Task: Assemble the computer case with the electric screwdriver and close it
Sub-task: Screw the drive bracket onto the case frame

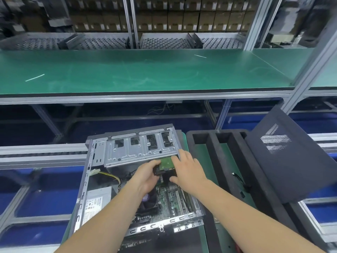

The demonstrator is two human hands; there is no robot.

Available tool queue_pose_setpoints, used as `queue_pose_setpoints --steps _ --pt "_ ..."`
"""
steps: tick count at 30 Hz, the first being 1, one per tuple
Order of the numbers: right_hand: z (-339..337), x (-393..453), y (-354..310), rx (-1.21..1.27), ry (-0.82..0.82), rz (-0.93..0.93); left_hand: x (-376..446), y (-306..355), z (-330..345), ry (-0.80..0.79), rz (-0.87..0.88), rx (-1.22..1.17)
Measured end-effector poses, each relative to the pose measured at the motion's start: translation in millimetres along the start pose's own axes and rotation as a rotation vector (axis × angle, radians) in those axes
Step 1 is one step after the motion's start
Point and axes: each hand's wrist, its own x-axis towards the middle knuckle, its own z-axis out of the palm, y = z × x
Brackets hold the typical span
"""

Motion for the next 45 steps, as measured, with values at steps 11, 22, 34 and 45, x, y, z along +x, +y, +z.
queue_pose_setpoints --steps 11,22,34,45 --pt "-7.0 31.8 -1.9 -0.193 0.006 -0.034 -32.9 4.0 -13.1 0.321 0.382 1.217" --pt "-8.4 44.7 -1.9 -0.066 -0.002 0.024 5.5 23.0 -19.5 0.417 0.773 2.169" --pt "12.8 51.7 0.1 0.016 0.058 0.097 27.0 16.2 -29.0 0.462 0.756 2.087" --pt "-7.1 47.9 4.2 0.601 -0.153 0.449 23.5 16.8 -29.6 0.43 0.754 2.087"
